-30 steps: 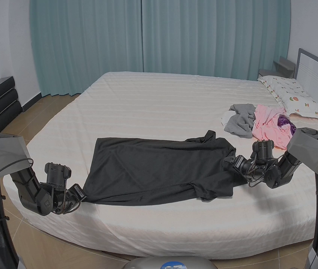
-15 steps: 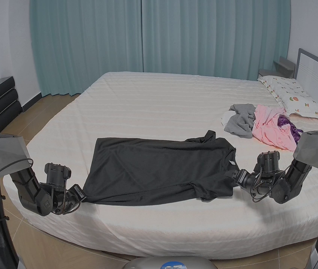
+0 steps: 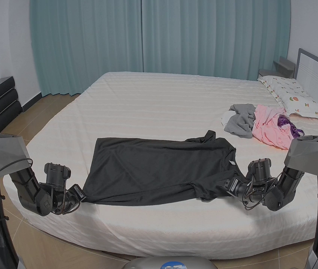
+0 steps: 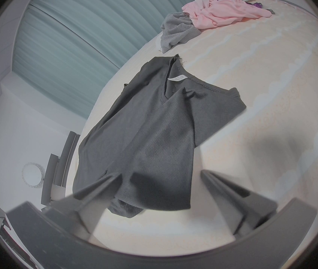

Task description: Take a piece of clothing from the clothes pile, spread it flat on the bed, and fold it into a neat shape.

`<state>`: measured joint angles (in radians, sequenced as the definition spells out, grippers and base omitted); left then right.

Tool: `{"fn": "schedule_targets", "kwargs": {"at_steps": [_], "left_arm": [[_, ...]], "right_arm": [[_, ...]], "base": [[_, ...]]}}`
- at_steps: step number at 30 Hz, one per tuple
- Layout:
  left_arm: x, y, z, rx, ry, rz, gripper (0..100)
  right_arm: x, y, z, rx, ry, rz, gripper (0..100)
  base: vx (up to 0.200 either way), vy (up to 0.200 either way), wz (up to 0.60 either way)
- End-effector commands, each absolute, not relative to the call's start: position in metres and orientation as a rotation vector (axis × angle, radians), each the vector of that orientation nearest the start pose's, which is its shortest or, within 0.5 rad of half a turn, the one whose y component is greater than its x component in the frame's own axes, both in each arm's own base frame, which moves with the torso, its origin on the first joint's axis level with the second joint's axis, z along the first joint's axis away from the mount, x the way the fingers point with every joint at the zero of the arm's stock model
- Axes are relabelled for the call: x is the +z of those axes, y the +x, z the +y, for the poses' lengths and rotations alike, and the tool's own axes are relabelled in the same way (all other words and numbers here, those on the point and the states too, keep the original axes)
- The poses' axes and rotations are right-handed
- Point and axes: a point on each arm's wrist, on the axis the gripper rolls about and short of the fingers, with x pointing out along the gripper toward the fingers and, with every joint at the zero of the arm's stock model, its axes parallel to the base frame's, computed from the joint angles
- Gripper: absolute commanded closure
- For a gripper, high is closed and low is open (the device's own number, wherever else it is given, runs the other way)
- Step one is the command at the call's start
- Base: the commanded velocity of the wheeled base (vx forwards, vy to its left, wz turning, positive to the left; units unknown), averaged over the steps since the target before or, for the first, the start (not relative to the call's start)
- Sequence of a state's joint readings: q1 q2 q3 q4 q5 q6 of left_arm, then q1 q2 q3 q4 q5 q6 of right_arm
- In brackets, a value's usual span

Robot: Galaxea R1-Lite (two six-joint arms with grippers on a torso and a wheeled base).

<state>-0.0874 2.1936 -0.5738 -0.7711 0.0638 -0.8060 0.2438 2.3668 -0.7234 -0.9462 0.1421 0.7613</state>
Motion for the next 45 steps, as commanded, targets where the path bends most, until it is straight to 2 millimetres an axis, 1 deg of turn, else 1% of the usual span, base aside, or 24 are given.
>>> {"fn": "schedule_targets", "kwargs": {"at_steps": [1,4,6,9,16,20,22,23,26,27,28,29,31,34,36,38,41,45], "left_arm": [[-0.012,0.308,-0.026,0.320,-0.692,0.806,100],[-0.012,0.308,-0.026,0.320,-0.693,0.805,100],[-0.011,0.309,-0.026,0.318,-0.693,0.802,100],[-0.011,0.308,-0.026,0.318,-0.692,0.802,100],[-0.007,0.304,-0.025,0.316,-0.684,0.802,100],[-0.002,0.302,-0.025,0.310,-0.683,0.789,100],[-0.002,0.302,-0.025,0.310,-0.683,0.789,100],[0.002,0.298,-0.025,0.306,-0.677,0.787,100],[0.005,0.293,-0.024,0.294,-0.646,0.794,100],[0.005,0.293,-0.024,0.294,-0.646,0.794,100],[0.005,0.290,-0.024,0.287,-0.625,0.800,100],[0.005,0.286,-0.023,0.278,-0.592,0.813,100],[0.007,0.282,-0.023,0.269,-0.570,0.816,100],[0.007,0.280,-0.023,0.267,-0.562,0.820,100],[0.006,0.279,-0.023,0.267,-0.560,0.823,100],[0.004,0.277,-0.023,0.268,-0.552,0.836,100],[0.002,0.276,-0.023,0.264,-0.536,0.848,100],[0.000,0.273,-0.024,0.259,-0.516,0.863,100]], "right_arm": [[-0.040,0.348,0.090,0.085,0.683,0.802,100],[-0.037,0.345,0.090,0.083,0.684,0.799,100],[-0.029,0.344,0.087,0.080,0.689,0.783,100],[-0.019,0.334,0.080,0.075,0.695,0.781,100],[0.002,0.303,0.057,0.052,0.719,0.795,100],[0.015,0.275,0.045,0.082,0.740,0.826,100],[0.015,0.275,0.045,0.082,0.740,0.826,100],[0.020,0.262,0.041,0.081,0.727,0.831,100],[0.022,0.250,0.039,0.077,0.713,0.848,100],[0.022,0.250,0.039,0.077,0.713,0.848,100],[0.022,0.245,0.038,0.077,0.705,0.855,100],[0.020,0.238,0.037,0.075,0.689,0.872,100],[0.019,0.231,0.036,0.076,0.671,0.887,100],[0.017,0.222,0.035,0.074,0.657,0.911,100],[0.016,0.220,0.035,0.075,0.650,0.918,100],[0.013,0.213,0.034,0.073,0.628,0.947,100],[0.010,0.210,0.034,0.070,0.618,0.963,100],[0.002,0.205,0.035,0.062,0.608,1.013,100]], "base": [[0.000,0.000,0.00],[0.000,0.000,0.00],[0.000,0.000,0.00],[0.000,0.000,0.00],[0.000,0.000,0.00],[0.000,0.000,0.00],[0.000,0.000,0.00],[0.000,0.000,0.00],[0.000,0.000,0.00],[0.000,0.000,0.00],[0.000,0.000,0.00],[0.000,0.000,0.00],[0.000,0.000,0.00],[0.000,0.000,0.00],[0.000,0.000,0.00],[0.000,0.000,0.00],[0.000,0.000,0.00],[0.000,0.000,0.00]]}}
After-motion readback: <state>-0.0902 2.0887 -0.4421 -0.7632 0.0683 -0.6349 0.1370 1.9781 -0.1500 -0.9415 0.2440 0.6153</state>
